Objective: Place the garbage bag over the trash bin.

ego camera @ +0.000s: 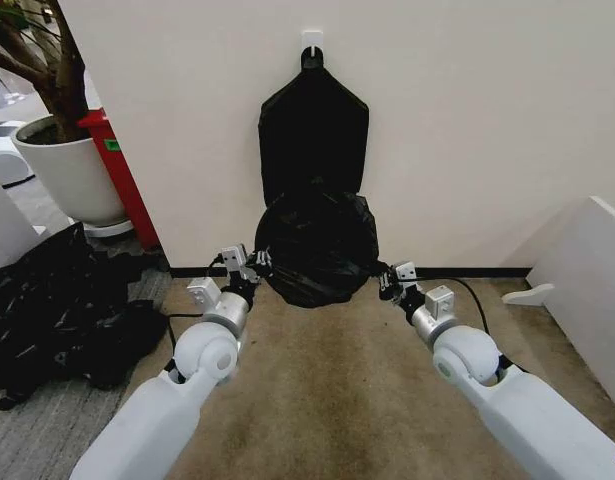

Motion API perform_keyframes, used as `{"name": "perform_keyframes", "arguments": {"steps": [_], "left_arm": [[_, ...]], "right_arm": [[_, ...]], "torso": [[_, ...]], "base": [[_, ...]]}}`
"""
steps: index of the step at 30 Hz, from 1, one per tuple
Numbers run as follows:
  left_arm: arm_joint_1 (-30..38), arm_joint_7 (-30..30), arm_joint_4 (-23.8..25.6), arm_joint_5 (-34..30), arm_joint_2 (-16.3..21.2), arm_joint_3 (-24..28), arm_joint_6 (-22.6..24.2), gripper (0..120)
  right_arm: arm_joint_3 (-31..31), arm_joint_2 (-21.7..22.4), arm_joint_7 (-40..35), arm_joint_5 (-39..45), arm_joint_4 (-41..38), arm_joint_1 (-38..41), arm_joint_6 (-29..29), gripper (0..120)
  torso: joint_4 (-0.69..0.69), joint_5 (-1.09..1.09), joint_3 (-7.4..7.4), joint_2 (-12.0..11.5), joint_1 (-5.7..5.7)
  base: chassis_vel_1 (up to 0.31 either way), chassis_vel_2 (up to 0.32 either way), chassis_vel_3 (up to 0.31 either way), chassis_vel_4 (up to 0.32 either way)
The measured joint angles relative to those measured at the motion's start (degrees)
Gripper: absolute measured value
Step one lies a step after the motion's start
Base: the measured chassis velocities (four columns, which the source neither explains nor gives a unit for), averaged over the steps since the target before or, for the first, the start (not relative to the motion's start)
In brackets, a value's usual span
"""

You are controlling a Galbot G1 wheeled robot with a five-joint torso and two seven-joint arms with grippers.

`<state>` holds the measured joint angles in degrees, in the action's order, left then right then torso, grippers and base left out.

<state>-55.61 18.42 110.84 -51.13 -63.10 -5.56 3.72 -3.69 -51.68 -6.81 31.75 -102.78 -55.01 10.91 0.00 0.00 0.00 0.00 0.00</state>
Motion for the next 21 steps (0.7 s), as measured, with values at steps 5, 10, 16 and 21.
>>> {"name": "perform_keyframes", "arguments": {"steps": [5,10,16,21], "left_arm": [[0.36,0.27,0.63,-1.28,-0.21,0.08,0.2,1],[0.31,0.5,1.14,-2.62,-0.58,0.01,0.33,1],[0.61,2.15,-1.81,-1.97,-1.25,-0.56,0.36,1],[1.39,3.35,-4.46,-1.3,-1.76,-0.8,0.13,1]], "right_arm": [[-0.2,0.7,0.64,0.25,-0.31,-1.2,0.46,0],[-0.54,1.32,-0.91,0.09,-1.96,-2.29,0.98,0],[-3.54,3.32,-8.42,1.0,-11.19,-6.84,3.33,22],[-5.57,4.02,-11.74,1.69,-16.5,-10.84,3.4,38]], "torso": [[0.0,0.0,0.0,0.0,0.0],[-0.01,0.01,0.0,0.0,0.0],[0.0,0.0,0.0,0.0,0.0],[0.0,0.02,0.0,0.0,0.0]], "base": [[0.0,0.0,0.0,0.0],[0.0,0.0,0.0,0.0],[0.0,0.0,0.0,0.0],[0.0,0.0,0.0,0.0]]}}
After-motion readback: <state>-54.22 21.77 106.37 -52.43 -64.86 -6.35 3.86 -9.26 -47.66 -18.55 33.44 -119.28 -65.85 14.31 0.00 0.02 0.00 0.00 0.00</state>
